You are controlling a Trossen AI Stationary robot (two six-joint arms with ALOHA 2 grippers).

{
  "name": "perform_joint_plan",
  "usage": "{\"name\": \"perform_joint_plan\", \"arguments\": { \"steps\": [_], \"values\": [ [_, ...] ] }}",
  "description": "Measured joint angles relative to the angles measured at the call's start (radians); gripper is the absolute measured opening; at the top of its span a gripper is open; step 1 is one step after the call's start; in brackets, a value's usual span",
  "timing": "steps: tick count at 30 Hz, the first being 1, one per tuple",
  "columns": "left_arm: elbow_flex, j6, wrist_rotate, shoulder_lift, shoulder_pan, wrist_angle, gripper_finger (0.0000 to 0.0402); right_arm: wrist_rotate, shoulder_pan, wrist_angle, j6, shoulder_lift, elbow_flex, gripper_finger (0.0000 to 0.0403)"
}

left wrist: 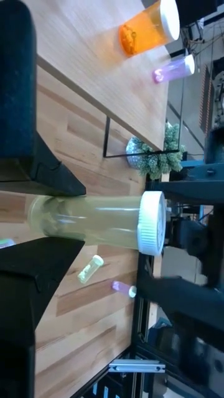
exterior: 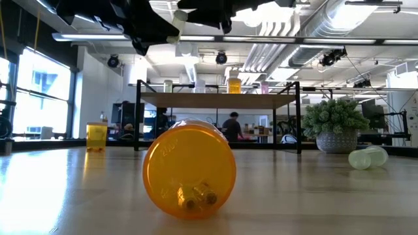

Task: Pick and place medicine bottles onto shelf by color
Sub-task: Put the top yellow pill bottle aligned with the other yellow pill bottle on the shelf

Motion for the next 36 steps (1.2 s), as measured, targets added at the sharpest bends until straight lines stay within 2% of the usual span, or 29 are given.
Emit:
{"name": "perform_joint_plan", "arguments": {
  "steps": [7, 10, 16, 19, 26, 36],
  "values": [
    [0.000, -0.011, -0.001, 0.000, 0.000, -0.006, 0.0087, 0.000, 0.000, -0.028, 0.001, -0.060, 0.000, 0.0257],
    [0.000, -0.006, -0.018, -0.004, 0.000, -0.007, 0.0087, 0.000, -0.004, -0.027, -0.005, -0.080, 0.000, 0.0261],
    [0.000, 0.011, -0.144, -0.049, 0.000, -0.019, 0.0087, 0.000, -0.043, -0.039, -0.017, -0.110, 0.000, 0.0261],
    [0.000, 0.010, -0.162, -0.066, 0.001, -0.028, 0.0087, 0.000, -0.071, -0.066, -0.019, -0.117, 0.001, 0.0261],
    [0.000, 0.000, -0.201, -0.072, 0.001, -0.061, 0.0087, 0.000, -0.133, -0.258, -0.038, -0.109, 0.125, 0.0261],
    [-0.001, -0.010, -0.206, -0.066, 0.025, -0.072, 0.0087, -0.003, -0.144, -0.389, -0.156, -0.107, 0.283, 0.0261]
  ]
}}
